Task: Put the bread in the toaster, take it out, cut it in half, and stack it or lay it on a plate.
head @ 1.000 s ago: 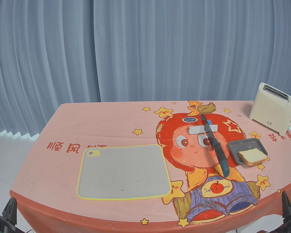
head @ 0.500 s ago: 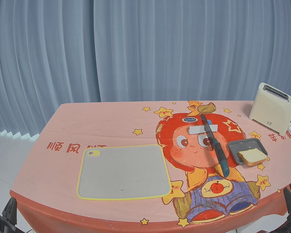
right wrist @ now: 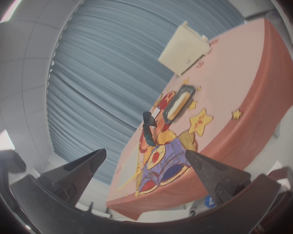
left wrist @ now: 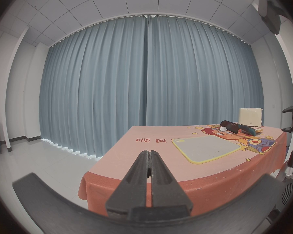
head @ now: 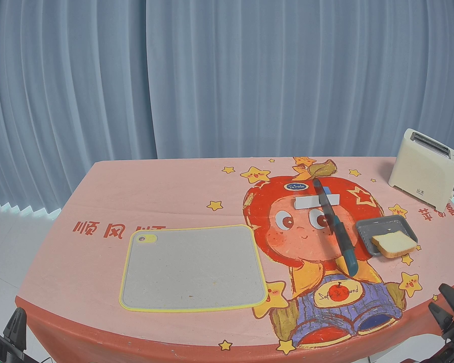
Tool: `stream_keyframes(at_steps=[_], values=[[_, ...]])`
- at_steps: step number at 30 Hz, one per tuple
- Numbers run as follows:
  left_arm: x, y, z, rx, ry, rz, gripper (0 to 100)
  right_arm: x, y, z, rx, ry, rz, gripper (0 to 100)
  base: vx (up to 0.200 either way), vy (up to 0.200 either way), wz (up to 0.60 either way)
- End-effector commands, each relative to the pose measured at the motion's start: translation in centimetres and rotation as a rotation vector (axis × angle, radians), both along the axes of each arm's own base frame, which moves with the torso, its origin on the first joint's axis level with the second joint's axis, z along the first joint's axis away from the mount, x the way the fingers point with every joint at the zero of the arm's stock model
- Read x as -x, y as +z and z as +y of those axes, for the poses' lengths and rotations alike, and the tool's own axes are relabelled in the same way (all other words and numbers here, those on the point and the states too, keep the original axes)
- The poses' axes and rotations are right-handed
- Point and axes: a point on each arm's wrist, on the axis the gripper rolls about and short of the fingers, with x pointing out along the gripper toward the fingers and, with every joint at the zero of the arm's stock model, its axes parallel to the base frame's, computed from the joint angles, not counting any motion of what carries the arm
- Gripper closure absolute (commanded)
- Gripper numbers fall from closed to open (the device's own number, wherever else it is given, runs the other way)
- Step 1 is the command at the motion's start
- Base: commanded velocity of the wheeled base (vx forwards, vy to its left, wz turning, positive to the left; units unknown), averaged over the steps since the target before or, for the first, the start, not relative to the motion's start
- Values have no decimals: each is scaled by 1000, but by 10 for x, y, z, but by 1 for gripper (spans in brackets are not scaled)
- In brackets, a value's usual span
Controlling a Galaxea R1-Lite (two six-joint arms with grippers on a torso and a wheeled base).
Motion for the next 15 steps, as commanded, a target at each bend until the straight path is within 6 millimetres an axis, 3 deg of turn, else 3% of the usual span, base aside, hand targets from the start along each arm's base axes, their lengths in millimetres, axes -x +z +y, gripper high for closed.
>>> stream_keyframes(at_steps=[1, 12, 15], values=[[0, -5, 0, 0, 1, 1, 100, -8, 10, 2, -194, 83, 124, 0, 0, 0, 0], [0, -5, 0, 0, 1, 1, 100, -23, 26, 8, -562, 154, 241, 0, 0, 0, 0], [0, -5, 0, 0, 1, 0, 100, -35, 29, 11, -580, 152, 252, 0, 0, 0, 0]])
